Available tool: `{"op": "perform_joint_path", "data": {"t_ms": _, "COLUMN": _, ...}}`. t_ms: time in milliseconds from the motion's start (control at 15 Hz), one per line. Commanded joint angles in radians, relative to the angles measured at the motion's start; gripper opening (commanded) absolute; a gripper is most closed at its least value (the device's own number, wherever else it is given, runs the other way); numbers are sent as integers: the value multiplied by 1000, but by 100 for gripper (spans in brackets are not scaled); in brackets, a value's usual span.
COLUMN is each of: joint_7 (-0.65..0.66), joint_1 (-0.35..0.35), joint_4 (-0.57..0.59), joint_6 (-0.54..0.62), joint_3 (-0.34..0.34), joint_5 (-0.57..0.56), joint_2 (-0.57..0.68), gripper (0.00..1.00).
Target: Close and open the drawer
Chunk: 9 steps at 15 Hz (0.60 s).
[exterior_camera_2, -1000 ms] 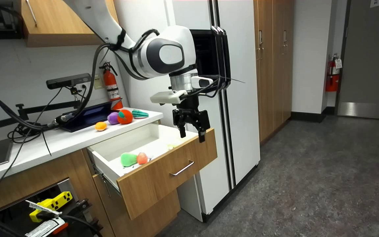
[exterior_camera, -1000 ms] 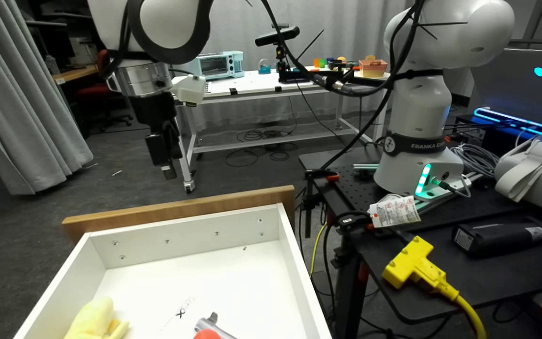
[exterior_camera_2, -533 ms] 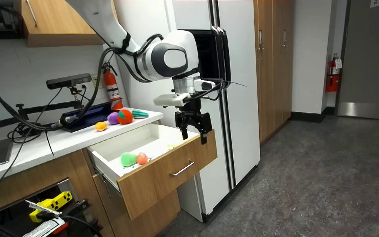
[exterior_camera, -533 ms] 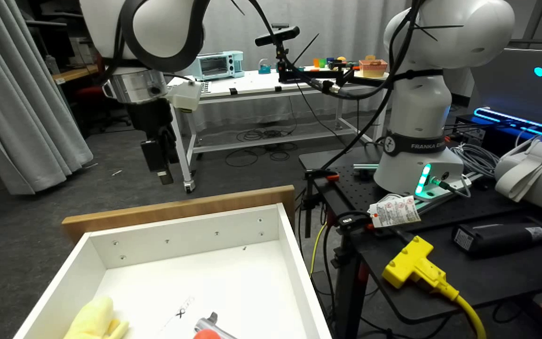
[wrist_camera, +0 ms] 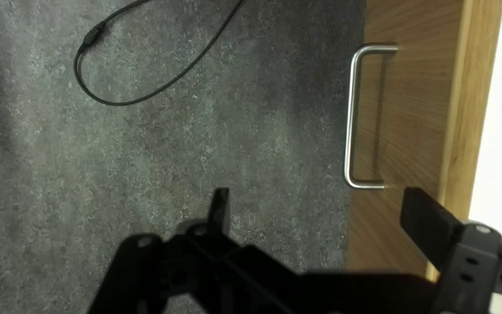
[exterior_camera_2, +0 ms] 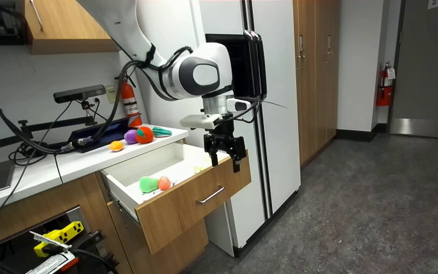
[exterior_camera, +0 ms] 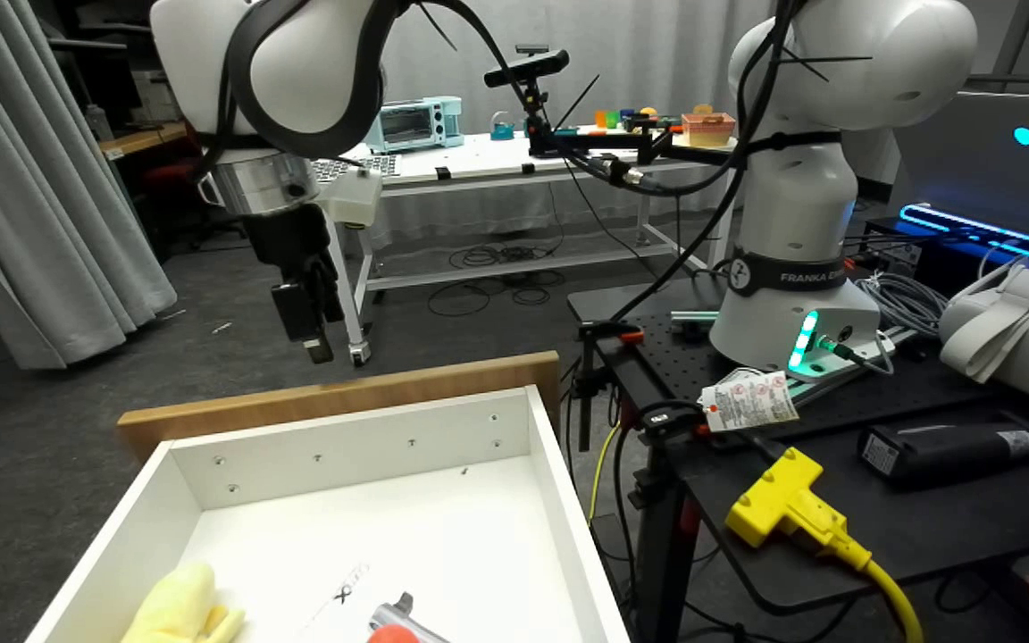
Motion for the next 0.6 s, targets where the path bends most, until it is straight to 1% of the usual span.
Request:
{"op": "perform_joint_path", "data": {"t_ms": 0, "joint_7": -11, "joint_1": -4, "joint_4": 75, "joint_6": -9, "joint_3": 16, "joint_5": 24, "joint_2": 75, "gripper": 100}}
{"op": "perform_joint_path", "data": {"t_ms": 400, "joint_7": -40, "joint_1": -15, "joint_4": 148, "joint_6": -30, "joint_3": 45, "joint_5": 55, "joint_2": 160, "gripper": 100}}
{"op": "perform_joint_path", "data": {"t_ms": 467, "joint_7": -49, "joint_1": -19, "joint_4": 154, "joint_6": -33, "joint_3": 51, "joint_5": 61, "joint_2": 168, "gripper": 75}}
{"op": "perform_joint_path", "data": {"t_ms": 533, "joint_7": -61, "joint_1": -25, "joint_4": 162, "joint_6": -38, "joint_3": 59, "joint_5": 72, "joint_2": 174, "gripper": 74}}
